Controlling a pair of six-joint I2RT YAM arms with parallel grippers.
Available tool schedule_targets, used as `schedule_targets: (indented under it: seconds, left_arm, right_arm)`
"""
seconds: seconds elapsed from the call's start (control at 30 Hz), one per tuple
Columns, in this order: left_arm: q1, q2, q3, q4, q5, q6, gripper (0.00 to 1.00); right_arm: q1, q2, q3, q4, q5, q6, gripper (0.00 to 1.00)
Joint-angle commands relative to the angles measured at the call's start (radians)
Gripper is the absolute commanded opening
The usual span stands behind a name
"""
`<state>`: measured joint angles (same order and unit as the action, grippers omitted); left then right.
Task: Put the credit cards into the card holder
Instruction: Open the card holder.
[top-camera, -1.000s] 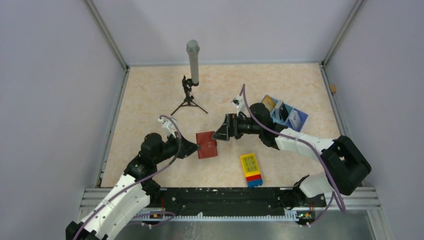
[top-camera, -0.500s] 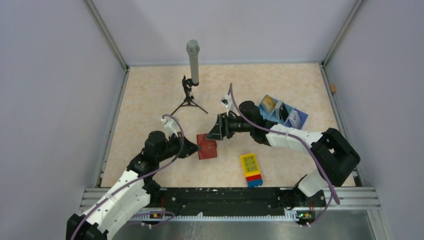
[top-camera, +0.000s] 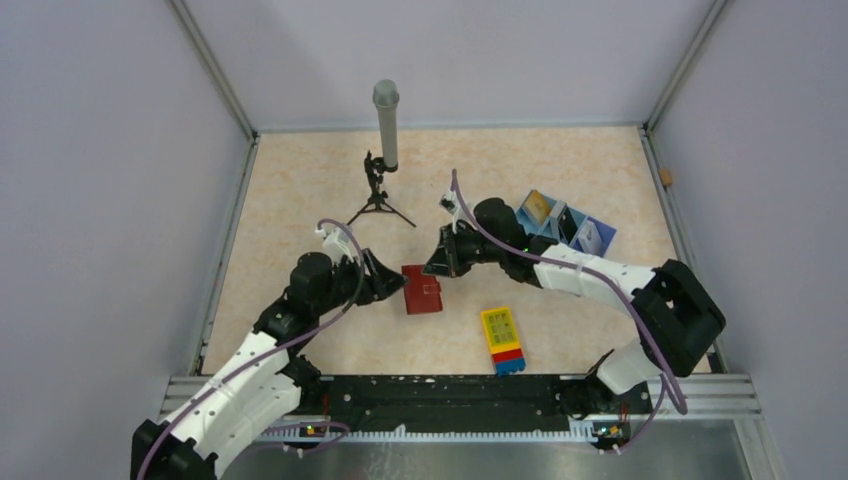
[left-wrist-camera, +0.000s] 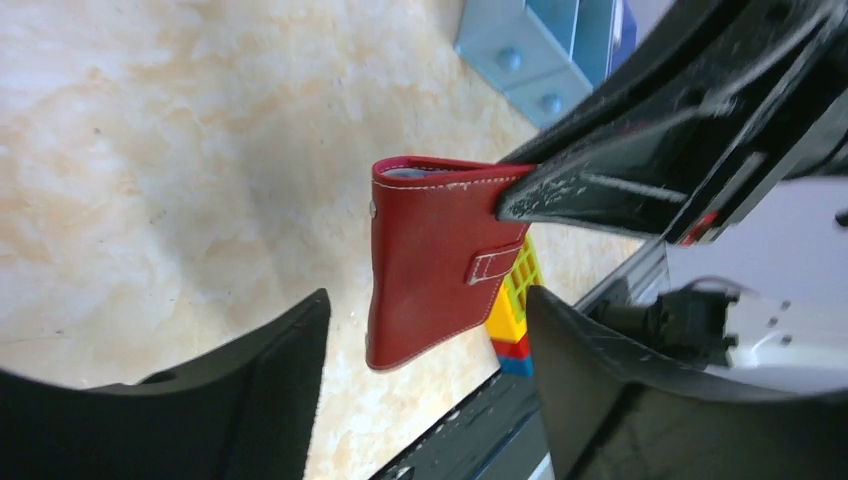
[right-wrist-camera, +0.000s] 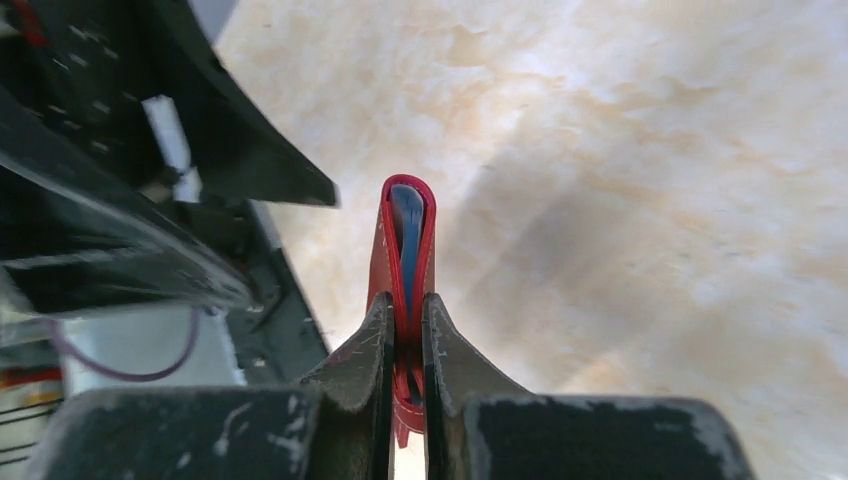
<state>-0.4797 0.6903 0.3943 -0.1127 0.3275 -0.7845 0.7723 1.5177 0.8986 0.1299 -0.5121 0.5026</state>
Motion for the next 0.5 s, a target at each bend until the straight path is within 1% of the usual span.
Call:
schedule_targets:
  seconds: [0.0, 0.03, 0.07, 0.13, 0.2, 0.23, 0.27, 0.3, 0.4, 0.47]
  left_arm:
    - [-0.001, -0.016, 0.118, -0.072, -0.182, -0.114, 0.77]
    - [0.0, -0.02, 0.139, -0.103, -0.212, -0.157, 0.82]
    - [0.0, -0.02, 0.162, -0.131, -0.234, -0.198, 0.84]
    - [0.005, -0.009, 0.203, -0.197, -0.267, -0.33, 0.87]
    - [0.027, 0.022, 0.225, -0.219, -0.241, -0.436, 0.89]
    - [0.046, 0.043, 0.231, -0.203, -0.196, -0.468, 0.94]
    - [0.062, 0.064, 0.24, -0.189, -0.148, -0.49, 0.98]
    - [0.079, 0.089, 0.254, -0.192, -0.104, -0.501, 0.99]
    - [0.121, 0.133, 0.3, -0.247, -0.045, -0.491, 0.99]
    - [0.148, 0.136, 0.303, -0.25, -0.012, -0.499, 0.99]
  right_arm:
    - [0.018, -0.128, 0.069, -0.126, 0.191, -0.218, 0.0]
    - [0.029, -0.15, 0.064, -0.15, 0.235, -0.252, 0.0]
    - [0.048, -0.169, 0.056, -0.149, 0.301, -0.293, 0.0]
    - [0.109, -0.217, 0.018, -0.106, 0.427, -0.38, 0.0]
    - [0.177, -0.269, -0.028, -0.038, 0.54, -0.47, 0.0]
    - [0.218, -0.292, -0.052, 0.003, 0.591, -0.508, 0.0]
    - [0.245, -0.314, -0.072, 0.041, 0.62, -0.547, 0.0]
    - [0.267, -0.334, -0.086, 0.071, 0.642, -0.576, 0.0]
    - [0.332, -0.37, -0.103, 0.119, 0.687, -0.672, 0.0]
    - [0.367, -0.378, -0.098, 0.121, 0.716, -0.733, 0.0]
